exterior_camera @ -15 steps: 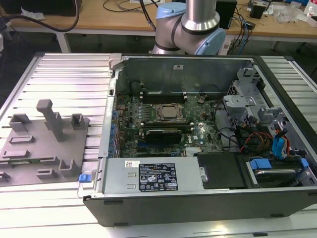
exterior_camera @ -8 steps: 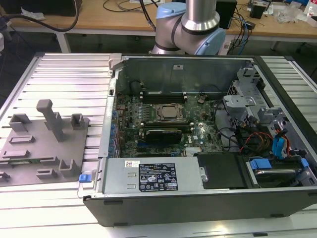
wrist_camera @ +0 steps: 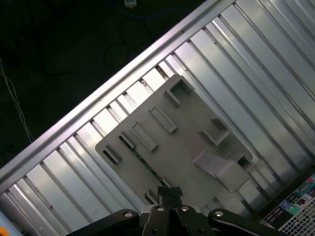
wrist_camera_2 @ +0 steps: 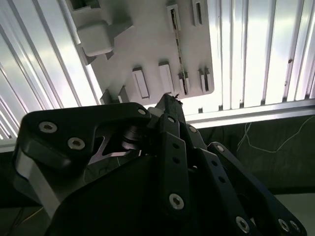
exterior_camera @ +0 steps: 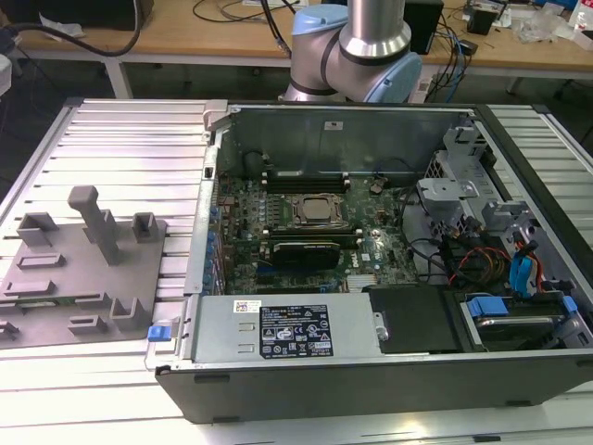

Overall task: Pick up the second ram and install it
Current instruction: 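Pick up the second ram and move it above second insertion slot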

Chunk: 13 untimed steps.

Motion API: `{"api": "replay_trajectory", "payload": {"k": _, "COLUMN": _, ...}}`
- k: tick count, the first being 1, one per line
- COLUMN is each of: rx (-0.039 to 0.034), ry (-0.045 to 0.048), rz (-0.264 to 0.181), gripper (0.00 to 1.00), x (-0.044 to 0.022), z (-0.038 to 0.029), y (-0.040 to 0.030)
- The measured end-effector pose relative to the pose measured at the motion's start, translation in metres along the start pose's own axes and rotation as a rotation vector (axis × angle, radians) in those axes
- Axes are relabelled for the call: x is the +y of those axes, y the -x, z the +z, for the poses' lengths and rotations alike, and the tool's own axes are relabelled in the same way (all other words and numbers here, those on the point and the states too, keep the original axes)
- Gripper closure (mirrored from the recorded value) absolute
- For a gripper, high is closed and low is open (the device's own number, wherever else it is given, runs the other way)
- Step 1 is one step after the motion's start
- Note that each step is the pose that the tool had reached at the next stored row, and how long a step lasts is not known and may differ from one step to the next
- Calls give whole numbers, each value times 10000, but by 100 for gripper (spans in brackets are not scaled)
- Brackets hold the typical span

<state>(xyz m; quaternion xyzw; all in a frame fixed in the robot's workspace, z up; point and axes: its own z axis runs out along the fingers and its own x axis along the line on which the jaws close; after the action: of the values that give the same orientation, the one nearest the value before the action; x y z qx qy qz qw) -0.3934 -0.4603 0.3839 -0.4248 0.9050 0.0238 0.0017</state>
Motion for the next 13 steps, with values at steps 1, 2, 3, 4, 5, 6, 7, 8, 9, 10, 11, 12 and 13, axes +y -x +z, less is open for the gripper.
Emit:
{"api": "replay_trajectory", "payload": {"k": 1, "rx": 8, "ry": 3, "rz": -161, "gripper": 89, "x": 0, "z": 0, "y": 0}}
{"api": "replay_trajectory", "payload": {"k": 2, "rx": 17, "ry": 5, "rz": -313, "gripper": 89, "x": 0, "z": 0, "y": 0}}
{"api": "replay_trajectory", "payload": {"k": 3, "rx": 21, "ry": 7, "rz": -418, "gripper": 89, "x": 0, "z": 0, "y": 0}}
{"api": "replay_trajectory", "payload": {"k": 4, "rx": 24, "ry": 8, "rz": -487, "gripper": 89, "x": 0, "z": 0, "y": 0}}
{"api": "replay_trajectory", "payload": {"k": 5, "rx": 26, "ry": 10, "rz": -543, "gripper": 89, "x": 0, "z": 0, "y": 0}}
{"api": "replay_trajectory", "payload": {"k": 6, "rx": 30, "ry": 12, "rz": -622, "gripper": 89, "x": 0, "z": 0, "y": 0}}
{"api": "replay_trajectory", "payload": {"k": 7, "rx": 33, "ry": 13, "rz": -701, "gripper": 89, "x": 0, "z": 0, "y": 0}}
{"api": "replay_trajectory", "payload": {"k": 8, "rx": 36, "ry": 15, "rz": -767, "gripper": 89, "x": 0, "z": 0, "y": 0}}
{"api": "replay_trajectory", "payload": {"k": 9, "rx": 38, "ry": 16, "rz": -822, "gripper": 89, "x": 0, "z": 0, "y": 0}}
{"api": "replay_trajectory", "payload": {"k": 10, "rx": 40, "ry": 17, "rz": -848, "gripper": 89, "x": 0, "z": 0, "y": 0}}
{"api": "replay_trajectory", "payload": {"k": 11, "rx": 43, "ry": 18, "rz": -929, "gripper": 89, "x": 0, "z": 0, "y": 0}}
{"api": "replay_trajectory", "payload": {"k": 12, "rx": 44, "ry": 19, "rz": -971, "gripper": 89, "x": 0, "z": 0, "y": 0}}
{"api": "replay_trajectory", "payload": {"k": 13, "rx": 48, "ry": 22, "rz": -1068, "gripper": 89, "x": 0, "z": 0, "y": 0}}
